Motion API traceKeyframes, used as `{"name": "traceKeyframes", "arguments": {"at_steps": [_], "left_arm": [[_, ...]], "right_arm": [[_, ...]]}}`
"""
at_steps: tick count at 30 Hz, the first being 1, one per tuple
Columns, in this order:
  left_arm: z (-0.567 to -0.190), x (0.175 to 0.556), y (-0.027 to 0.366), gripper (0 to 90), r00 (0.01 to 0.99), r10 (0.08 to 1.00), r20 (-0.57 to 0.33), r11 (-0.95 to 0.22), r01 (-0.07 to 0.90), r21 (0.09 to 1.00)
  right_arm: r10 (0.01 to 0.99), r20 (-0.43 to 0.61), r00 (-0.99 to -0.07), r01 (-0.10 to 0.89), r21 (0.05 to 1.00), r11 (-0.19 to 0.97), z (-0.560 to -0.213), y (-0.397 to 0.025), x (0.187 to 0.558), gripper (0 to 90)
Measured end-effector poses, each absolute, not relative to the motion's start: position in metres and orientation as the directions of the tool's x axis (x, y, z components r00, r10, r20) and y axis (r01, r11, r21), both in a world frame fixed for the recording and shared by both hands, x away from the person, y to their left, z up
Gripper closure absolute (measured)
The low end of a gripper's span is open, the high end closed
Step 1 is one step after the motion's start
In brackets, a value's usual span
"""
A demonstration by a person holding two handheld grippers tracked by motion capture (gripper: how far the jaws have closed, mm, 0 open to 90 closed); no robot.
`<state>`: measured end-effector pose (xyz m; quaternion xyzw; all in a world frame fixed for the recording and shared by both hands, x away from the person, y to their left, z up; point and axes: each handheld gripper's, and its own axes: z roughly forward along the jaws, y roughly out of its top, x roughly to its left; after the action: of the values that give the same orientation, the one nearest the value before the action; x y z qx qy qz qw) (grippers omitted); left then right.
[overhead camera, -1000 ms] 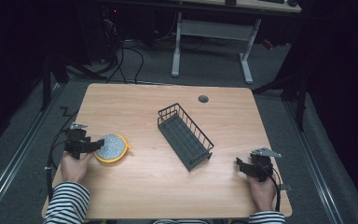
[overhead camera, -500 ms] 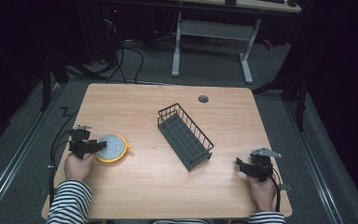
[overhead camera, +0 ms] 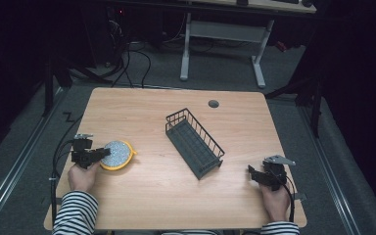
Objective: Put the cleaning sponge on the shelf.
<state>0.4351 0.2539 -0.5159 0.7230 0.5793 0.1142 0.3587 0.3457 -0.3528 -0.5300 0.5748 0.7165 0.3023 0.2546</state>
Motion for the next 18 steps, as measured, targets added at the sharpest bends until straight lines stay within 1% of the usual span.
{"name": "traceKeyframes", "arguments": {"at_steps": [2, 8, 18], "left_arm": [[-0.5149, 0.4342, 0.2522, 76.6, 0.306, 0.924, -0.229, -0.086, 0.750, 0.656], [-0.5128, 0.4326, 0.2522, 80.3, 0.318, 0.920, -0.230, -0.092, 0.744, 0.662], [-0.5067, 0.4298, 0.2564, 82.1, 0.322, 0.914, -0.247, -0.078, 0.738, 0.670]], "right_arm": [[0.978, -0.017, -0.209, 0.670, 0.726, 0.156, -0.5300, -0.3528, 0.3457, 33.7], [0.978, -0.017, -0.209, 0.670, 0.726, 0.156, -0.5300, -0.3528, 0.3457, 33.7], [0.978, -0.015, -0.208, 0.671, 0.725, 0.154, -0.5300, -0.3528, 0.3457, 33.7]]}}
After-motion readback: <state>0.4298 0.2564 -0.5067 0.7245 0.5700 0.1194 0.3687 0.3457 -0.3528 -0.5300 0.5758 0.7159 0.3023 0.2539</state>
